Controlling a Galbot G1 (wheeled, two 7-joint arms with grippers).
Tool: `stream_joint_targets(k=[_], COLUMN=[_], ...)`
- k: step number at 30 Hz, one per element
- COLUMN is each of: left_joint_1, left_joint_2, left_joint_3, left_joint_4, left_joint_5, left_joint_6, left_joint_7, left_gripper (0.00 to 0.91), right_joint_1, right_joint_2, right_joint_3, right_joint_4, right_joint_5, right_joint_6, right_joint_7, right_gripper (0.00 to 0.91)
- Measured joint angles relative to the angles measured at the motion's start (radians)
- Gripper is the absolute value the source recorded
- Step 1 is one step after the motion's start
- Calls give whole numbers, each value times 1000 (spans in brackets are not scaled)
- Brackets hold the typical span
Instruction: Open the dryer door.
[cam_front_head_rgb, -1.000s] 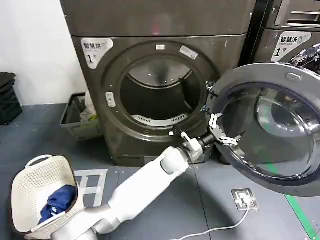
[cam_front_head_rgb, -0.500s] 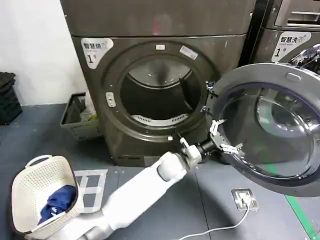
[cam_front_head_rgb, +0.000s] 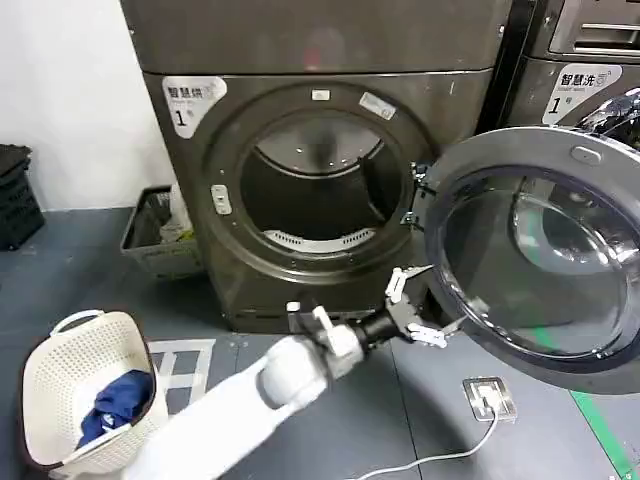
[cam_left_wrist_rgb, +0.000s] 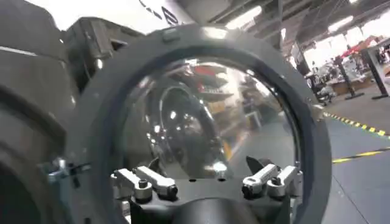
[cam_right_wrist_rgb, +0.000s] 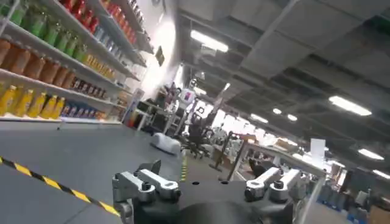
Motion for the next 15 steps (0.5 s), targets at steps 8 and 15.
stream_joint_targets(k=[8, 15], left_joint_1=[143, 333], left_joint_2=[237, 413], left_joint_3=[-144, -348], left_joint_4=[-204, -332], left_joint_5=[-63, -170], left_joint_6=[41, 118], left_joint_7=[-4, -65], left_gripper=[907, 907], right_joint_1=[9, 18], right_joint_2=[-9, -22], right_joint_3=[-19, -42], right_joint_4=[-2, -2], right_joint_5=[8, 26], right_joint_6=[12, 10], right_joint_7=[-26, -37], right_gripper=[907, 907])
